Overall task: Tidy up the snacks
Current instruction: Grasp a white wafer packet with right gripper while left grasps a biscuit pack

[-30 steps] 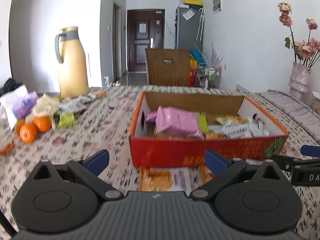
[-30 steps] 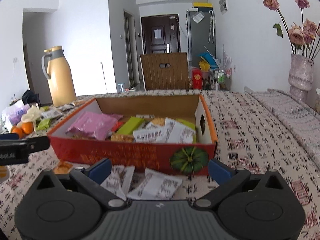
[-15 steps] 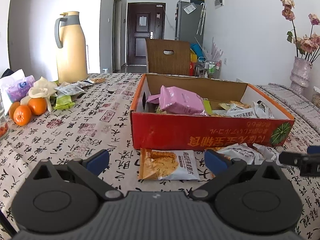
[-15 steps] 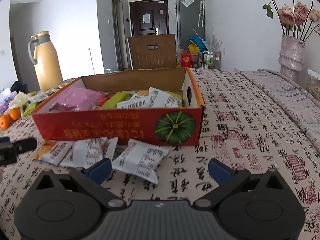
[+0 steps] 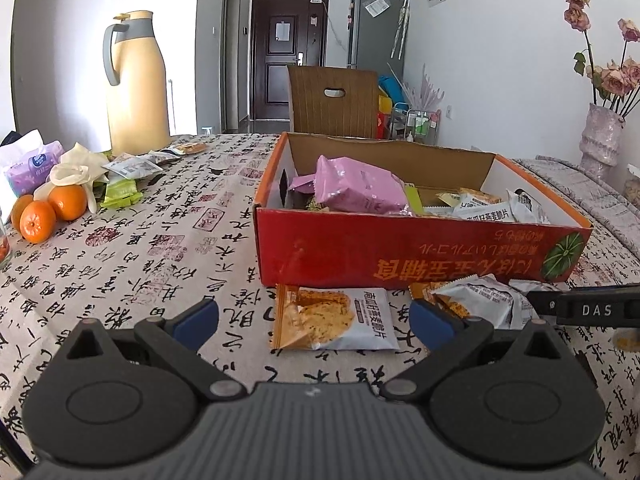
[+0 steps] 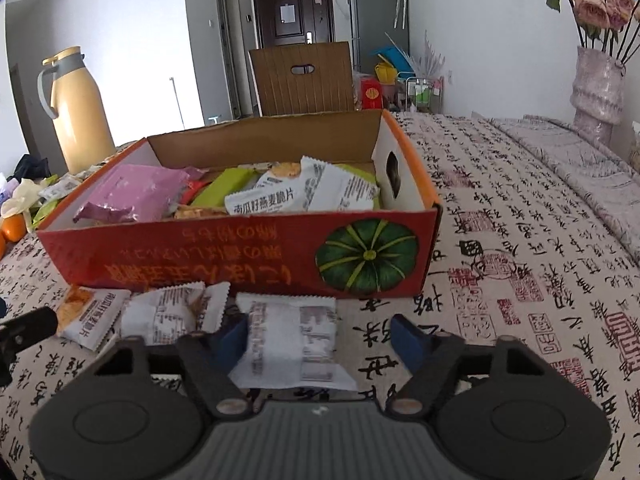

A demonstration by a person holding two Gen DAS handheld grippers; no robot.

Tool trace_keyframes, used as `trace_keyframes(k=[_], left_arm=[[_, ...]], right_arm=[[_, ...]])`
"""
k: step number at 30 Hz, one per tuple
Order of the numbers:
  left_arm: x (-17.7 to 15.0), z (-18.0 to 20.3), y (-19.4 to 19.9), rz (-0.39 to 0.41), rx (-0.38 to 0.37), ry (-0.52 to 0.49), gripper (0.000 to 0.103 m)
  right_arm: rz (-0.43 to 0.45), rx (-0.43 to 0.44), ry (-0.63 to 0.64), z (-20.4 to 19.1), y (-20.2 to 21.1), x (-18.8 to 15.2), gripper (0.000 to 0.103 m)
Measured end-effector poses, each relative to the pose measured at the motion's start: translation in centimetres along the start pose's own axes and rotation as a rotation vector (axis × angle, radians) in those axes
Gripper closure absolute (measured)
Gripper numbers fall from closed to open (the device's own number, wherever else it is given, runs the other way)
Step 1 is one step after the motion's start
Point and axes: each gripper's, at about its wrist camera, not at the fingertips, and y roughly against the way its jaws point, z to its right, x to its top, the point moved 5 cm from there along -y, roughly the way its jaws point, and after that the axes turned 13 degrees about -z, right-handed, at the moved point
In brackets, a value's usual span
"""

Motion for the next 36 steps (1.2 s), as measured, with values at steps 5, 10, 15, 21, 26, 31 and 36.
trace_keyframes(k=[5,10,15,21,26,31,36], left_arm=[[0.0,0.0,-0.1,-0.006,0.004,0.001,0.0],[0.0,-0.1,-0.3,-0.02,0.015,0.01,0.0],[0.4,-0.4,-0.8,-0.074,0.013,0.023,0.0],[1.5,-0.3,-2.0,-0.16,0.032,0.029,0.0],[1.9,0.4,-3.4,-0.224,0.062,0.009,0.0],[2.5,0.5,-3.6,-0.273,0.116,0.011,0.0],[3.4,0.6,-3.3,-0.279,0.16,0.0,0.0]], right_arm=[[0.008,0.012,0.013,-0.1,-0.1,-0.5,0.058],[0.042,0.018,0.016,-0.1,0.2,-1.0,0.062],[0.08,0.002,0.022,-0.2,0.7,-1.1,0.062],[0.122,-0.007,0.04,-0.5,1.3,-1.2,0.062],[0.141,0.007,0.028,-0.3,1.6,-1.2,0.062],[0.157,0.028,0.025,-0.1,2.0,-1.3,0.062],[0.168,0.049,0.019,0.0,2.3,-1.3,0.062]])
